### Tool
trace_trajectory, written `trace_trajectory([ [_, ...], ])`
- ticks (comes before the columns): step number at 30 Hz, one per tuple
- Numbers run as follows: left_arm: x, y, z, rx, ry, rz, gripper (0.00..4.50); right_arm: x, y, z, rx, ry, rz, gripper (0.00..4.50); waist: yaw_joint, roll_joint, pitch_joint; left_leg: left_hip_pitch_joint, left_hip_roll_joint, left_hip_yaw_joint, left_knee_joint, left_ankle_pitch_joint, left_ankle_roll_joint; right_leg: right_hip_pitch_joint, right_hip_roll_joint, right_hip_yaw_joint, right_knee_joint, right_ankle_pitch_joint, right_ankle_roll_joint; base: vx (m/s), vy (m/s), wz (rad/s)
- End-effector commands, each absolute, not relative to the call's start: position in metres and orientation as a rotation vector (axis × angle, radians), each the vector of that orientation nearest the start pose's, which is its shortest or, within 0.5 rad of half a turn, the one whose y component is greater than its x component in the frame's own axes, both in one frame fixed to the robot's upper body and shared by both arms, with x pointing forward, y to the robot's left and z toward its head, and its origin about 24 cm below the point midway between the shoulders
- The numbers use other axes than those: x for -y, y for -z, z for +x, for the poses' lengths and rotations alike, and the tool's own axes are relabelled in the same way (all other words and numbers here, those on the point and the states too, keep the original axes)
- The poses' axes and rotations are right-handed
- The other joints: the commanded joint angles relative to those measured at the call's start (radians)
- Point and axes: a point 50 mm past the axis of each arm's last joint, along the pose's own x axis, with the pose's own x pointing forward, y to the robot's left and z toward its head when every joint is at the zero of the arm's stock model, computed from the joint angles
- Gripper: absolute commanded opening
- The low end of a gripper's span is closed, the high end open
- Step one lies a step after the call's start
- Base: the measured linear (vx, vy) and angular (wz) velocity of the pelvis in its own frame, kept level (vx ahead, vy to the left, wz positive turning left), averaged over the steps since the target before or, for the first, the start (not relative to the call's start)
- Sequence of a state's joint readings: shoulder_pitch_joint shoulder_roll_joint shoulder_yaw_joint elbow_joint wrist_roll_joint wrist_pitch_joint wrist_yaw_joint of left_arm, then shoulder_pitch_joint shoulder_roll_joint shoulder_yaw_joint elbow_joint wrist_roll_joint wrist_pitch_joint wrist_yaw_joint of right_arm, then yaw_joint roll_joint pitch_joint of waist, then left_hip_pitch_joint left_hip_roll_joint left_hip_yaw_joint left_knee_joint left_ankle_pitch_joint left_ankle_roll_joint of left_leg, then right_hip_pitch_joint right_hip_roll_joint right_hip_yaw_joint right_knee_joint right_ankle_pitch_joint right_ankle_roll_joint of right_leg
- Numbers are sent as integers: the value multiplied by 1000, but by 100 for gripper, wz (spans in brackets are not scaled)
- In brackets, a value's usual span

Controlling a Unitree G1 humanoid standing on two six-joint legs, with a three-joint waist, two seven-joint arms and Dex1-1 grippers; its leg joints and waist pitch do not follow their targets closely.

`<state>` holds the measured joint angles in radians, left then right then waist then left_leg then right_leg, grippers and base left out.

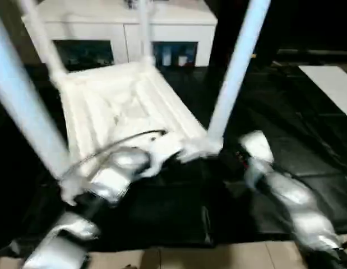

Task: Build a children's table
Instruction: Rotate leg to tighten

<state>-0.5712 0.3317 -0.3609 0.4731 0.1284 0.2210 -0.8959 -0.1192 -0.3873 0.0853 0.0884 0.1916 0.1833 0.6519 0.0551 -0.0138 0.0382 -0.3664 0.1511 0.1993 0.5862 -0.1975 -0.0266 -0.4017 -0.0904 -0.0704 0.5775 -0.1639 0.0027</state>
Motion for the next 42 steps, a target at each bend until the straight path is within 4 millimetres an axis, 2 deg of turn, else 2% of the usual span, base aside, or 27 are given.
trace_trajectory([
  [1, -115, -33, 308, -512, 1190, 574, 0, 172, -50, 261, -202, -793, -149, 449, 2, 0, -44, 3, 87, -48, -89, -312, 45, 41, -78, 53, -75, -324, -180, 0, 0, 0],
  [2, -119, -35, 302, -513, 1271, 581, 0, 179, -51, 260, -204, -795, -170, 449, -1, -3, -46, 6, 89, -49, -88, -319, 36, 40, -79, 54, -72, -326, -186, 0, 0, 0],
  [4, -121, -37, 297, -516, 1330, 583, 0, 183, -53, 260, -204, -796, -185, 449, -5, 0, -44, 12, 89, -44, -87, -324, 29, 33, -76, 56, -73, -316, -202, 0, 0, 0],
  [6, -122, -41, 292, -523, 1395, 558, 0, 185, -55, 263, -198, -810, -189, 449, -3, -3, -44, 14, 88, -40, -86, -316, 28, 32, -75, 57, -71, -302, -213, 0, 0, 0],
  [7, -122, -43, 290, -527, 1416, 548, 0, 185, -56, 264, -195, -816, -190, 449, 0, -1, -45, 17, 89, -40, -85, -313, 28, 32, -77, 57, -69, -294, -218, 0, 0, 0],
  [9, -121, -48, 281, -552, 1515, 520, 0, 180, -60, 262, -214, -911, -184, 449, 9, -4, -47, 16, 91, -39, -86, -278, 34, 36, -76, 57, -61, -252, -230, 0, 0, 0],
  [10, -121, -48, 281, -553, 1517, 520, 0, 180, -60, 262, -215, -914, -183, 449, 9, -4, -47, 16, 91, -39, -86, -278, 34, 36, -76, 57, -61, -252, -230, 0, 0, 0],
  [11, -121, -48, 280, -555, 1527, 519, 0, 179, -60, 262, -223, -935, -179, 449, 11, 0, -45, 16, 90, -37, -84, -261, 42, 36, -73, 57, -57, -218, -239, 0, 0, 0],
  [12, -121, -48, 280, -551, 1528, 522, 0, 177, -58, 262, -235, -959, -187, 449, 12, -5, -46, 15, 90, -36, -83, -255, 42, 38, -74, 56, -57, -213, -242, 0, 0, 0],
  [17, -121, -49, 281, -539, 1523, 532, 0, 175, -53, 264, -268, -999, -187, 449, 20, -8, -45, 17, 89, -36, -81, -254, 36, 38, -79, 57, -60, -252, -238, 0, 0, 0],
  [18, -121, -50, 281, -542, 1525, 530, 0, 175, -51, 266, -274, -1005, -185, 421, 25, -8, -46, 18, 89, -36, -81, -250, 33, 39, -78, 57, -59, -258, -232, 0, 0, 0],
  [21, -121, -50, 280, -546, 1526, 529, 0, 174, -50, 268, -281, -1014, -185, 414, 27, -7, -48, 17, 89, -36, -80, -232, 33, 40, -77, 56, -55, -232, -235, 0, 0, 0],
  [24, -122, -50, 280, -549, 1522, 536, 0, 172, -48, 270, -287, -1024, -190, 373, 28, -8, -50, 17, 87, -34, -76, -208, 43, 41, -76, 55, -50, -190, -246, 0, 0, 0],
  [26, -122, -50, 281, -548, 1522, 536, 0, 171, -48, 271, -287, -1031, -192, 365, 27, -7, -49, 16, 87, -35, -76, -211, 44, 42, -77, 55, -51, -201, -247, 0, 0, 0],
  [28, -122, -50, 281, -547, 1519, 538, 0, 170, -47, 272, -289, -1048, -205, 331, 28, -7, -50, 17, 87, -35, -76, -214, 42, 42, -77, 55, -52, -208, -246, 0, 0, 0],
  [37, -123, -49, 282, -551, 1511, 543, 0, 170, -44, 269, -321, -1113, -216, 275, 29, -9, -52, 16, 87, -34, -73, -194, 52, 45, -76, 54, -46, -178, -255, 0, 0, 0],
  [42, -122, -48, 283, -544, 1491, 545, 0, 174, -37, 271, -352, -1062, -203, 235, 30, -8, -52, 18, 87, -34, -72, -192, 56, 44, -75, 54, -47, -173, -261, 0, 0, 0],
])
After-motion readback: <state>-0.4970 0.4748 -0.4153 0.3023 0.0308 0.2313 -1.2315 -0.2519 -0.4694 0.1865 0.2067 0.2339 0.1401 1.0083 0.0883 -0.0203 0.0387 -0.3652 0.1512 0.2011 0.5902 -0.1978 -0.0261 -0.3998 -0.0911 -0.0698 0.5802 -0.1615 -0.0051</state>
